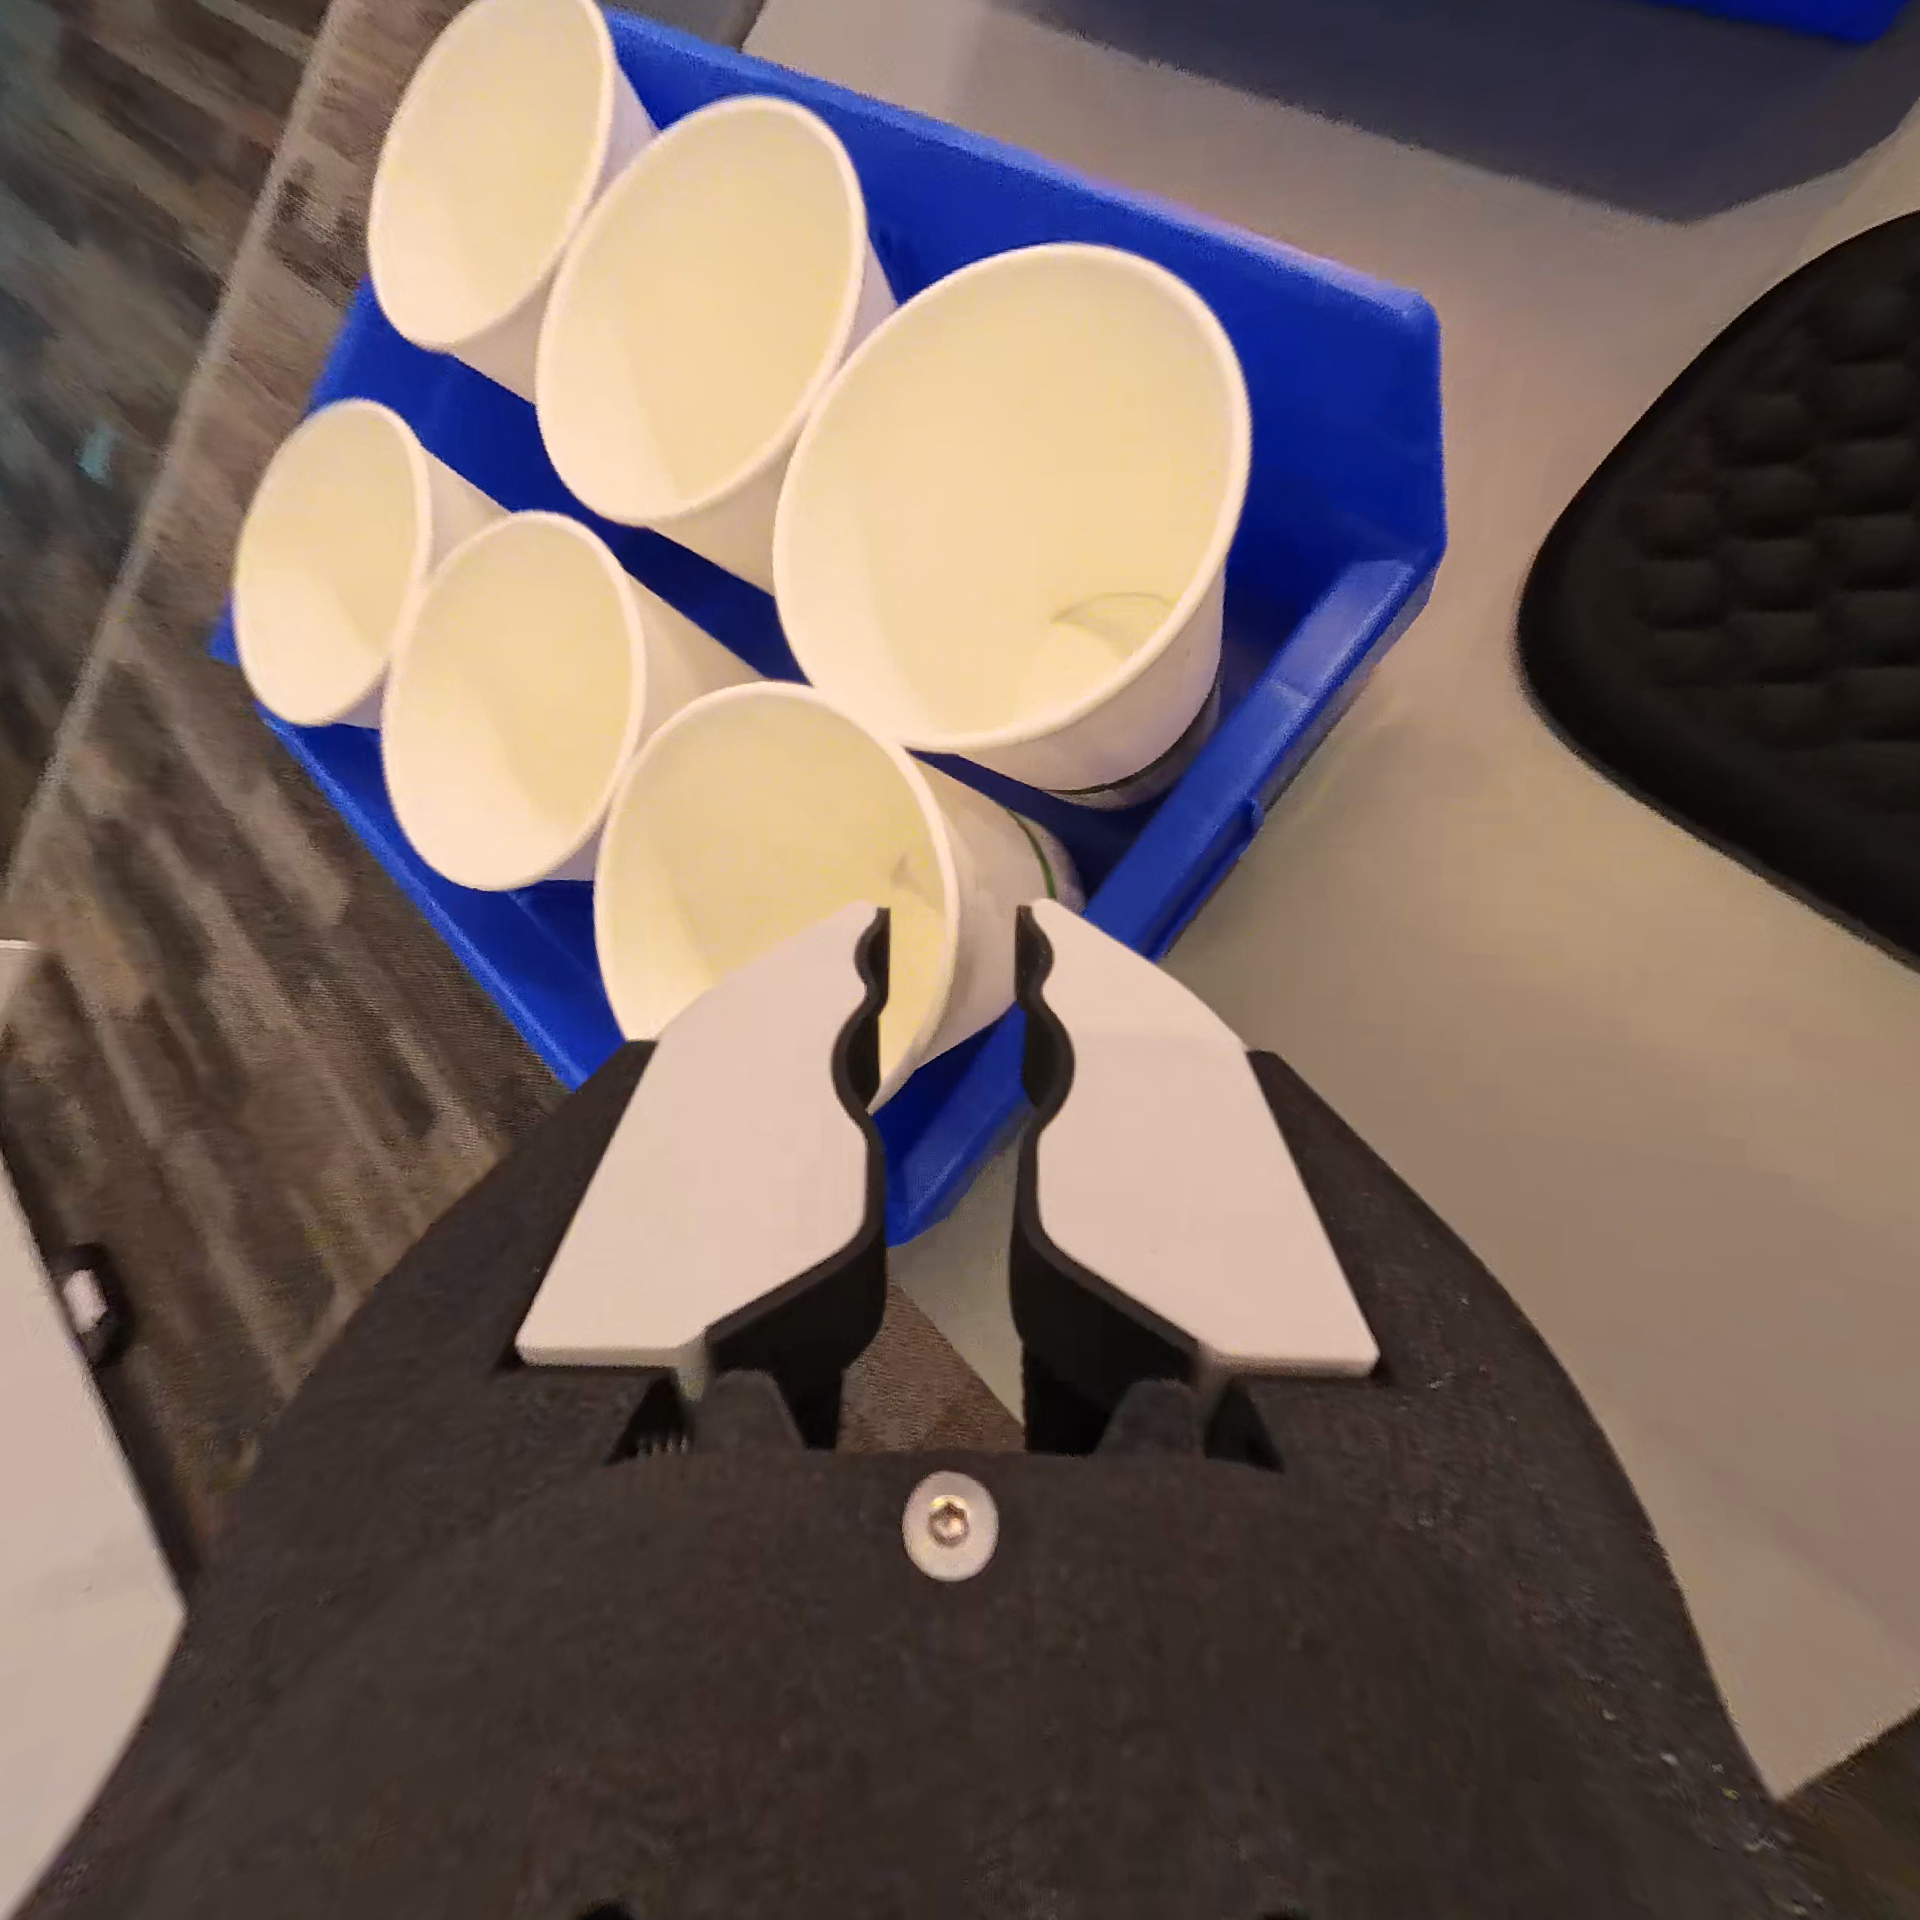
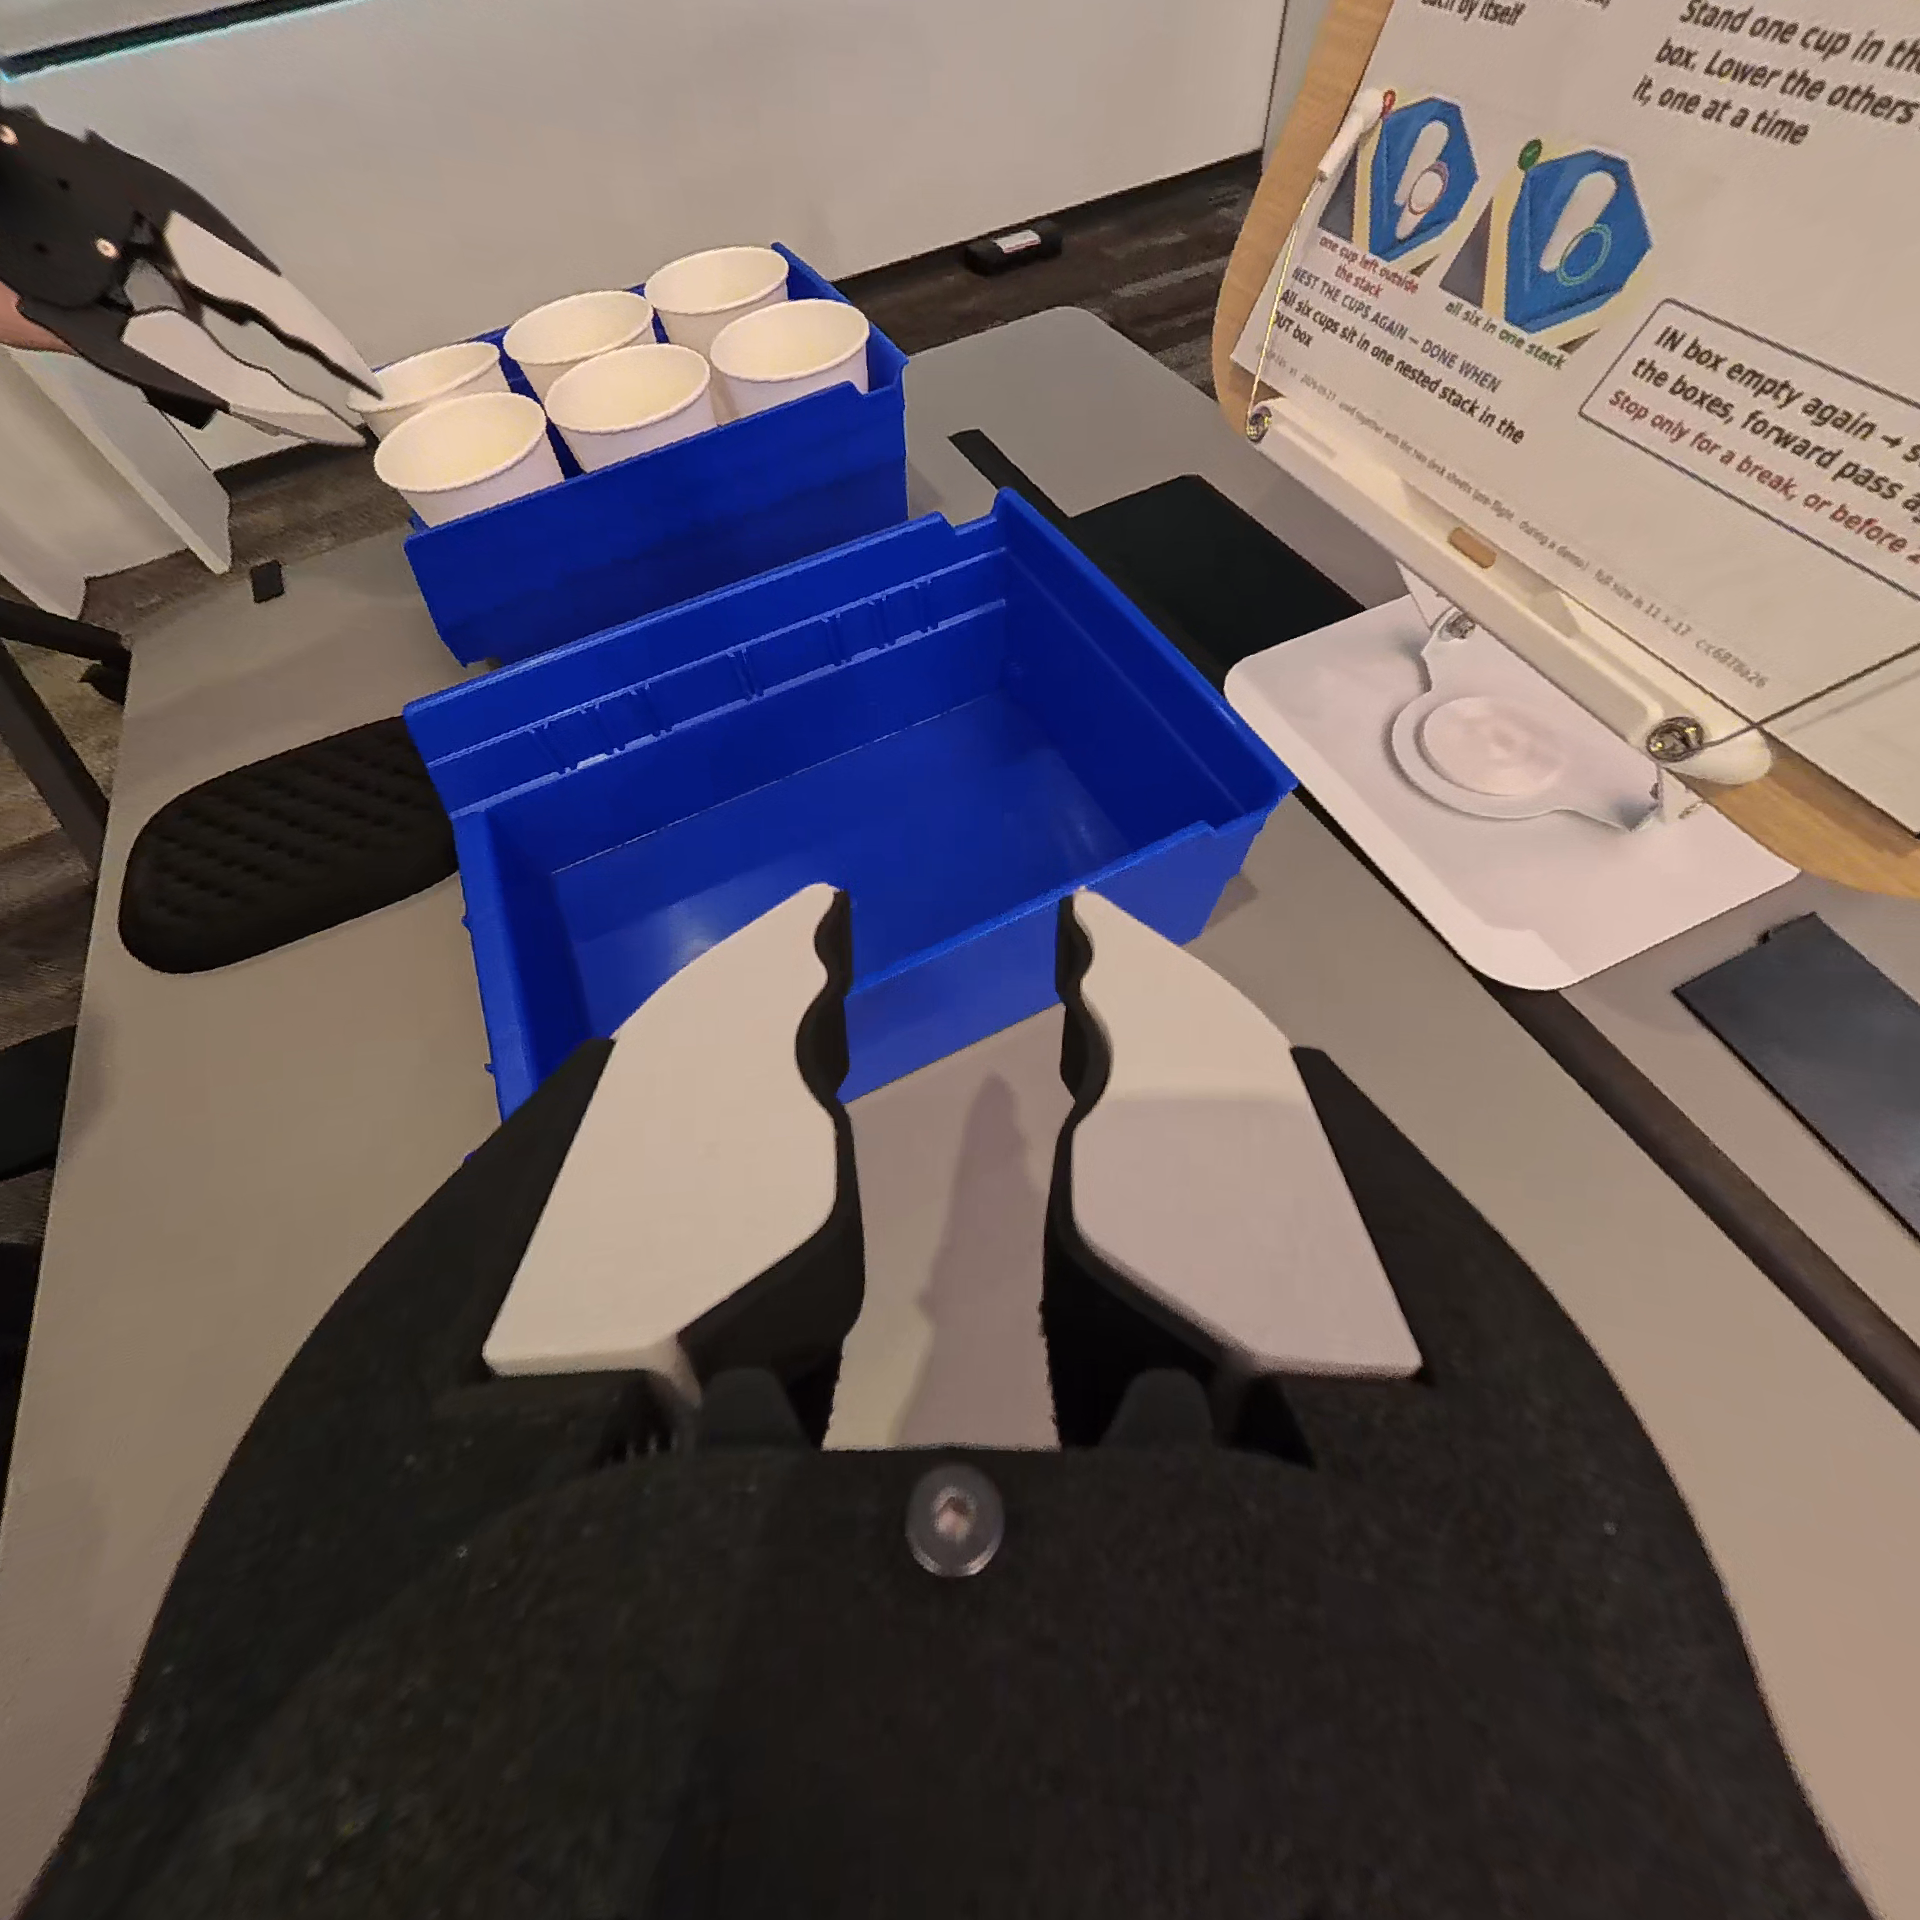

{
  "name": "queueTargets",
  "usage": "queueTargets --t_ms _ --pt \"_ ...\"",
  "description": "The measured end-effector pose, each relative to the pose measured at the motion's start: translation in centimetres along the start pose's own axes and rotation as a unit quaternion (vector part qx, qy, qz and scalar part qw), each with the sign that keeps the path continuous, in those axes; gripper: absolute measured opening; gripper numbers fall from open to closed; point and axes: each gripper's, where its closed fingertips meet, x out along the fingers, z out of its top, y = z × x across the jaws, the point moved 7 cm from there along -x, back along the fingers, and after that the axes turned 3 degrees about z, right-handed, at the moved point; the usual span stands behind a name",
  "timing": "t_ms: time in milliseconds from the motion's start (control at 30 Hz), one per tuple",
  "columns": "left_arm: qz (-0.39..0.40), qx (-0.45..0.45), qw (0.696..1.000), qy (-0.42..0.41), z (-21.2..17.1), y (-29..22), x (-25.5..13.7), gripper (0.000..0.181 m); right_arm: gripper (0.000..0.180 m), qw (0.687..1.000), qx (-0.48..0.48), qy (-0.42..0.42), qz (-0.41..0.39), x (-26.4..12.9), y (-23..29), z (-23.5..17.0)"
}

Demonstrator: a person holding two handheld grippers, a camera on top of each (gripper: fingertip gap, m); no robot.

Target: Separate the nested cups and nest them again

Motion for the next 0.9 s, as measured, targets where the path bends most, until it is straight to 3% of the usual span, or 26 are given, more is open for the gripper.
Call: queueTargets --t_ms 167,700,900 --pt "-0.025 0.007 0.999 0.021 -0.3 0.0 0.6 0.004 0.037 1.0 0.014 0.005 0.008 0.1 -0.3 -0.3" --pt "-0.055 0.032 0.992 0.109 -0.5 0.7 0.8 0.002 0.037 0.999 0.036 0.021 0.014 0.1 -0.9 -1.1" --pt "-0.035 0.016 0.996 0.074 0.6 0.8 0.1 0.036 0.037 0.999 0.045 0.021 0.015 -0.1 -1.2 -1.3"
